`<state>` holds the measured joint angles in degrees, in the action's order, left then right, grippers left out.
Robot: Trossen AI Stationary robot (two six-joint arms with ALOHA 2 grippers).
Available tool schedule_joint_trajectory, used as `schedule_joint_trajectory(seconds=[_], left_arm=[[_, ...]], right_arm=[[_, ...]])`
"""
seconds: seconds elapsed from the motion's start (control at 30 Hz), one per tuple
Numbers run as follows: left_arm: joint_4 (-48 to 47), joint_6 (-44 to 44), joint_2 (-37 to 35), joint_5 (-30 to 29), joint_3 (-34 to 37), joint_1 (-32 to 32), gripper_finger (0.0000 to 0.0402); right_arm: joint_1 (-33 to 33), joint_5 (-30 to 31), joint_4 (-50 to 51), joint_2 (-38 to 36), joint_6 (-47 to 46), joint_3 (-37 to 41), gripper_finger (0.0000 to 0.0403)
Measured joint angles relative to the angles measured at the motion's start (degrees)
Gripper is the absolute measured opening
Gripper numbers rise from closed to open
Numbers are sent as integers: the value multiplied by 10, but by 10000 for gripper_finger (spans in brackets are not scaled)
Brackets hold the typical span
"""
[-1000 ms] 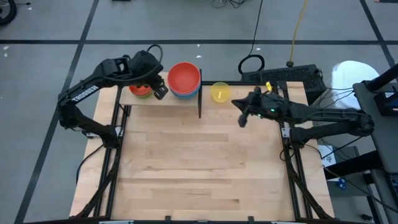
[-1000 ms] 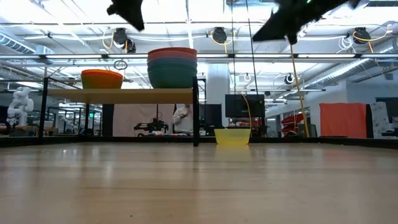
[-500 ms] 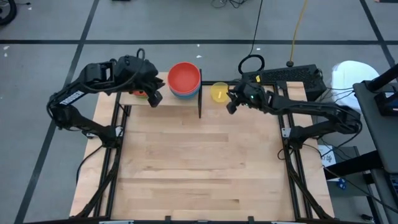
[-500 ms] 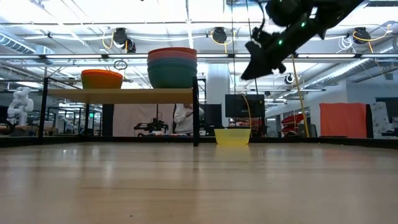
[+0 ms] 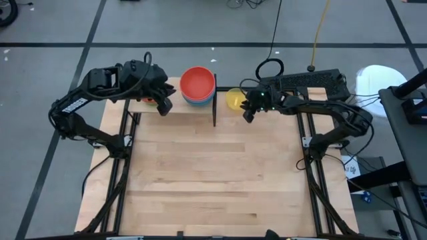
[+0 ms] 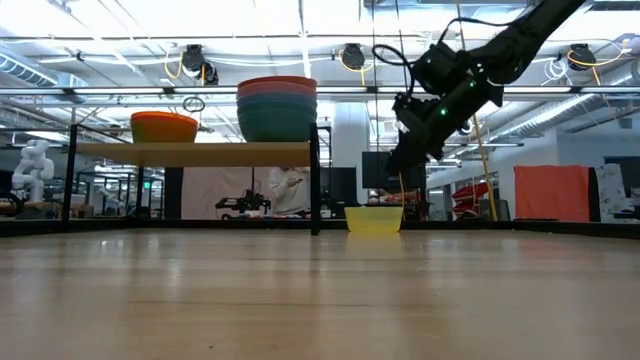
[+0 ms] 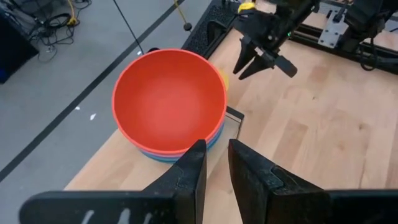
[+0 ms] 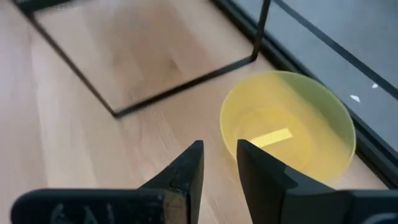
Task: Place and stack bowls onto a shelf
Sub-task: Stack the yellow bowl on top of the orange bowl on the shelf
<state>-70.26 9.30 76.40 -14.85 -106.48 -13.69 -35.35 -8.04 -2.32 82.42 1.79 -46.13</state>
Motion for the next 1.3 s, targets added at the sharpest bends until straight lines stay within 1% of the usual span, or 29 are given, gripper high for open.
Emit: schedule_joint_trajectory(seconds=[0.07,0.27,0.53,0.6,0.77,1.0,1.3], left_arm=[[0,0,0,0,0,0,74],[0,0,0,0,0,0,74],[0,2,0,0,0,0,74],[1,2,0,0,0,0,74],[1,10,0,0,0,0,74],[2,14,0,0,0,0,74],[3,29,0,0,0,0,74]], right_arm=[[-2,-13,2,11,29,0,89],[-3,-12,4,43,97,0,89],[-8,-5,2,62,152,0,89],[-11,8,4,66,157,0,89],[-21,7,1,85,162,0,89],[-21,8,-40,113,192,-1,89],[-18,23,-35,121,243,-40,89]])
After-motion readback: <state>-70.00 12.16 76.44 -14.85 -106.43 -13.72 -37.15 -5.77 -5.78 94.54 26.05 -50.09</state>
